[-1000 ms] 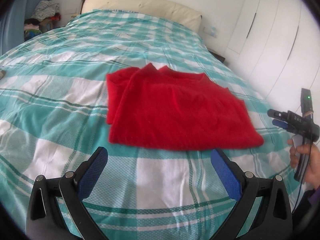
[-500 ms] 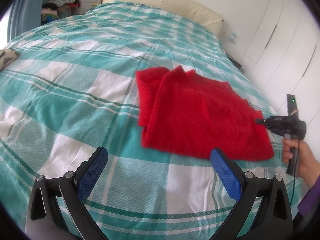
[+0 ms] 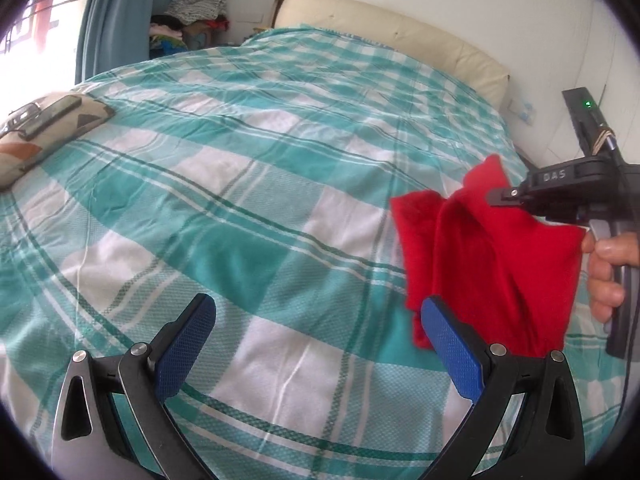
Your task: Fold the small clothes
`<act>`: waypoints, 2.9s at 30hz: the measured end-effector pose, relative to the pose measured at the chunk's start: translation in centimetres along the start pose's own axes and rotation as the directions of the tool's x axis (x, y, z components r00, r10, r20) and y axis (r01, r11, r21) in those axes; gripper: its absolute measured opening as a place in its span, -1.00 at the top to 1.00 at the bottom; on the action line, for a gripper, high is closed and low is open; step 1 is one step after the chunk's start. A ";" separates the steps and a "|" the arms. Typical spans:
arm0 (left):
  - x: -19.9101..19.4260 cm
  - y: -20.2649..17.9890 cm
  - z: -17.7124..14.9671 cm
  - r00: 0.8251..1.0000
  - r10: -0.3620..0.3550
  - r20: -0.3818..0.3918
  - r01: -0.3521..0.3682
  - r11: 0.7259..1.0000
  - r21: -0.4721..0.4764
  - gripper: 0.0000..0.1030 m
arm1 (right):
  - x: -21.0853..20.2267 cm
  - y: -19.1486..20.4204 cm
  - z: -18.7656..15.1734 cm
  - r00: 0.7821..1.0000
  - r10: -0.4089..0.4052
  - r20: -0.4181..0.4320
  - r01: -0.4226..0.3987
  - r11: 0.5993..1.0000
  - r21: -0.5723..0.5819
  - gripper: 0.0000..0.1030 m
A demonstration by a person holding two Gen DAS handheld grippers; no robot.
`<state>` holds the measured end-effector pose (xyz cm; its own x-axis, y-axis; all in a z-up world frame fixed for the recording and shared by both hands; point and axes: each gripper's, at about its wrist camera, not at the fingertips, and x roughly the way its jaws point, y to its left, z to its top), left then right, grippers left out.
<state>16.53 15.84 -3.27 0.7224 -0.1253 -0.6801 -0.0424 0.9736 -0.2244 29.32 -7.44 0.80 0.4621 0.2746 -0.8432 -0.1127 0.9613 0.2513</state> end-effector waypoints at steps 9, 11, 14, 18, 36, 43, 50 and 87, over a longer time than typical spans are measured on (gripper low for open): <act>0.1 2.4 0.2 0.999 0.032 -0.028 -0.033 0.998 -0.044 -0.99 | 3.9 1.8 -1.8 0.920 0.388 -0.053 -0.380 0.917 0.122 0.16; -0.1 2.9 0.4 0.999 0.017 -0.029 -0.018 0.998 -0.066 -0.99 | 0.8 0.6 -1.8 0.919 0.394 0.021 -0.394 0.915 0.088 0.09; -0.4 3.1 0.5 1.000 -0.007 -0.029 0.004 0.997 -0.080 -0.99 | -3.1 -1.6 -2.7 0.972 0.201 0.121 -0.202 0.979 -0.001 0.01; -0.2 2.7 0.4 0.999 -0.027 -0.039 0.024 0.997 -0.080 -0.99 | -2.7 -2.4 -5.5 0.990 0.084 0.110 -0.072 0.992 -0.106 0.01; 1.9 1.1 -1.0 0.984 -0.125 -0.126 0.108 0.985 -0.133 -0.99 | -4.3 -3.8 -15.8 0.983 0.095 0.157 -0.070 0.985 -0.158 0.01; 2.9 -3.6 -1.1 0.901 -0.375 -0.218 0.359 0.927 -0.110 -0.99 | -3.1 -6.6 -17.3 0.970 0.226 0.090 -0.217 0.971 -0.101 -0.01; 10.3 -7.7 3.9 0.898 -0.301 -0.322 0.324 0.946 0.018 -0.99 | -4.5 -13.5 -13.0 0.976 0.143 0.163 -0.158 0.984 0.083 -0.50; 3.9 -13.8 -0.9 0.986 -0.069 -0.149 0.124 0.908 0.401 -0.46 | -5.6 -13.6 -14.6 0.988 -0.106 0.110 0.106 0.994 0.014 -0.53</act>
<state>19.26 1.77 -3.45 0.6124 -0.2191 -0.7596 0.3279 0.9447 -0.0081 15.45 -21.79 -4.79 0.5654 0.1668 -0.8078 -0.0511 0.9846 0.1675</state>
